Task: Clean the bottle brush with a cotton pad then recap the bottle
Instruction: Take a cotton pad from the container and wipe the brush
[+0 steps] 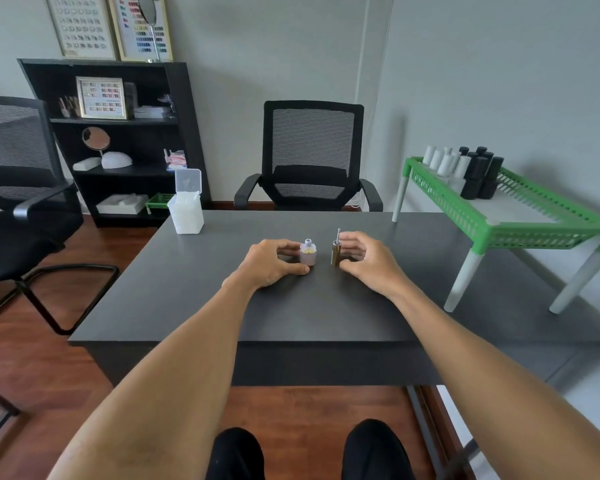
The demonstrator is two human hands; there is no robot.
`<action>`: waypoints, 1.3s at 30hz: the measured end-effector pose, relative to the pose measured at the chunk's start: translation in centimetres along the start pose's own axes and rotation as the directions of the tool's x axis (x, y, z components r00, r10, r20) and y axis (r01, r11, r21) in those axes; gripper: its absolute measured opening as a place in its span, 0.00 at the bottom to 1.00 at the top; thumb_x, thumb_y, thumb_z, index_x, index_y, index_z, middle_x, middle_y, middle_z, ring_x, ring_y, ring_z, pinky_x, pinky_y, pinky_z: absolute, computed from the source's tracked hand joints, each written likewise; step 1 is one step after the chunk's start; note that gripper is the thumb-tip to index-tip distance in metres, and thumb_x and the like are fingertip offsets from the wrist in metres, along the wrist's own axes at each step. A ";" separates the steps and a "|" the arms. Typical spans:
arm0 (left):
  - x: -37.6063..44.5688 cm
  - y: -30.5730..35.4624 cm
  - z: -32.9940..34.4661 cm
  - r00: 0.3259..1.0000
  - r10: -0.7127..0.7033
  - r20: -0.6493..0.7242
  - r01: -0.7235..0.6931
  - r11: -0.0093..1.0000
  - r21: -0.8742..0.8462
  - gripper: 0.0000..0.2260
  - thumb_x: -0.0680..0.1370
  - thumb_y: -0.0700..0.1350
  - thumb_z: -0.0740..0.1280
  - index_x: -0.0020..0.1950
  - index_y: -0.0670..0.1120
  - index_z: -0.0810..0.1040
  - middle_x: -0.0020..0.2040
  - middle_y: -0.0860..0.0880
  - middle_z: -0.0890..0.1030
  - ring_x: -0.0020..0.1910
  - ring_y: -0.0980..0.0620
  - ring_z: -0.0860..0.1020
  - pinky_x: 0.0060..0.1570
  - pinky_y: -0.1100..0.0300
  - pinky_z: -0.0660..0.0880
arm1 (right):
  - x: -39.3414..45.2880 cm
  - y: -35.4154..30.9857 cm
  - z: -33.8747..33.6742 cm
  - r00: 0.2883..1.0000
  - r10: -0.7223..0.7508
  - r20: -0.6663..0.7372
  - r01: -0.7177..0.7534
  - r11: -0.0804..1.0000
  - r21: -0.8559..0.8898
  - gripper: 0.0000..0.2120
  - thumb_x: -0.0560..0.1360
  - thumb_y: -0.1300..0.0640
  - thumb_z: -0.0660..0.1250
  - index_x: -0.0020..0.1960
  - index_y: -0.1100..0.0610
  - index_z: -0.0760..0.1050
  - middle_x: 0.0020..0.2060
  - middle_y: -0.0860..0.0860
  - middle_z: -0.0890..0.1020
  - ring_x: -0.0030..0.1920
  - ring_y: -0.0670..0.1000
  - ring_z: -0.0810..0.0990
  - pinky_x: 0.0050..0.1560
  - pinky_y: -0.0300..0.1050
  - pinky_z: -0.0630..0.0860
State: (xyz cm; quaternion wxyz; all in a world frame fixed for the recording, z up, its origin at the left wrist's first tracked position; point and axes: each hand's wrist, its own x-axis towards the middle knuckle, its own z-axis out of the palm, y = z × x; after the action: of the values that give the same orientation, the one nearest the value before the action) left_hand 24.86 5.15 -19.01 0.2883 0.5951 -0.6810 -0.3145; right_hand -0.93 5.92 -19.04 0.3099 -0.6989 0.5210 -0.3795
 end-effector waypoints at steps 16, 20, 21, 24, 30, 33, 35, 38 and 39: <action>-5.8 -4.7 -9.0 0.900 -0.084 -0.427 0.078 0.996 -0.033 0.16 0.78 0.51 0.78 0.63 0.52 0.82 0.49 0.60 0.83 0.47 0.63 0.79 0.39 0.71 0.71 | 3.6 -11.6 -3.1 0.957 -0.154 -0.244 0.173 0.983 0.058 0.08 0.81 0.56 0.71 0.58 0.49 0.86 0.47 0.48 0.88 0.45 0.48 0.85 0.57 0.49 0.84; -6.3 -5.6 -11.5 0.861 -0.141 -0.488 0.124 0.990 -0.068 0.17 0.77 0.53 0.79 0.63 0.53 0.81 0.50 0.58 0.84 0.49 0.59 0.82 0.40 0.71 0.71 | 5.4 -16.0 0.2 0.951 -0.283 -0.124 0.278 0.959 -0.055 0.09 0.81 0.57 0.72 0.59 0.52 0.87 0.47 0.46 0.87 0.47 0.46 0.84 0.57 0.42 0.82; -6.3 -5.9 -11.9 0.848 -0.158 -0.506 0.130 0.987 -0.090 0.18 0.76 0.53 0.79 0.64 0.52 0.81 0.51 0.58 0.85 0.52 0.56 0.83 0.41 0.70 0.72 | 5.9 -16.8 1.4 0.949 -0.303 -0.089 0.296 0.952 -0.080 0.09 0.82 0.57 0.72 0.60 0.53 0.87 0.48 0.47 0.88 0.48 0.47 0.85 0.56 0.39 0.81; -6.1 -6.9 -12.7 0.807 -0.205 -0.554 0.148 0.978 -0.146 0.24 0.75 0.55 0.79 0.68 0.51 0.78 0.57 0.55 0.84 0.57 0.52 0.82 0.43 0.65 0.74 | 7.4 -18.6 5.5 0.943 -0.333 0.009 0.331 0.936 -0.118 0.09 0.82 0.58 0.72 0.60 0.54 0.87 0.49 0.49 0.89 0.48 0.47 0.85 0.49 0.27 0.76; -4.2 -9.4 -13.2 0.720 -0.332 -0.609 0.156 0.933 -0.324 0.35 0.73 0.58 0.80 0.75 0.49 0.72 0.69 0.54 0.79 0.58 0.54 0.82 0.51 0.62 0.74 | 10.9 -19.6 12.9 0.939 -0.302 0.161 0.323 0.938 -0.123 0.07 0.81 0.56 0.73 0.58 0.52 0.87 0.49 0.50 0.89 0.44 0.44 0.84 0.44 0.25 0.74; -2.9 -10.5 -13.5 0.705 -0.341 -0.622 0.129 0.924 -0.360 0.36 0.72 0.59 0.81 0.76 0.49 0.72 0.69 0.54 0.79 0.56 0.57 0.81 0.45 0.67 0.71 | 12.9 -19.5 15.6 0.940 -0.282 0.189 0.307 0.944 -0.119 0.06 0.81 0.55 0.73 0.57 0.51 0.86 0.47 0.48 0.88 0.45 0.43 0.83 0.44 0.26 0.73; -1.9 -11.0 -13.9 0.703 -0.335 -0.627 0.121 0.926 -0.358 0.37 0.71 0.59 0.81 0.75 0.49 0.73 0.68 0.54 0.79 0.55 0.58 0.81 0.46 0.69 0.71 | 14.3 -19.2 17.0 0.948 -0.263 0.181 0.289 0.948 -0.132 0.08 0.81 0.54 0.73 0.59 0.53 0.86 0.46 0.46 0.86 0.47 0.44 0.82 0.43 0.27 0.73; -0.3 -11.5 -14.3 0.711 -0.309 -0.632 0.114 0.937 -0.329 0.38 0.69 0.60 0.83 0.74 0.49 0.73 0.68 0.54 0.79 0.56 0.56 0.82 0.49 0.67 0.73 | 16.3 -18.6 18.7 0.962 -0.230 0.150 0.252 0.956 -0.152 0.10 0.82 0.54 0.73 0.61 0.55 0.85 0.46 0.47 0.86 0.46 0.45 0.82 0.37 0.25 0.70; 0.2 -11.7 -14.4 0.715 -0.296 -0.634 0.110 0.942 -0.316 0.39 0.69 0.60 0.83 0.74 0.49 0.73 0.68 0.54 0.79 0.57 0.55 0.81 0.48 0.67 0.73 | 16.9 -18.4 19.1 0.966 -0.218 0.142 0.239 0.958 -0.160 0.10 0.82 0.53 0.73 0.61 0.55 0.85 0.47 0.48 0.86 0.46 0.45 0.82 0.35 0.24 0.69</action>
State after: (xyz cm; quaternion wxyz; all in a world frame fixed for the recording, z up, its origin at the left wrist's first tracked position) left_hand 43.18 2.59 -18.89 0.5521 0.6976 -0.4137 -0.1932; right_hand 27.35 -4.79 -10.22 0.2327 -0.8011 0.4480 -0.3216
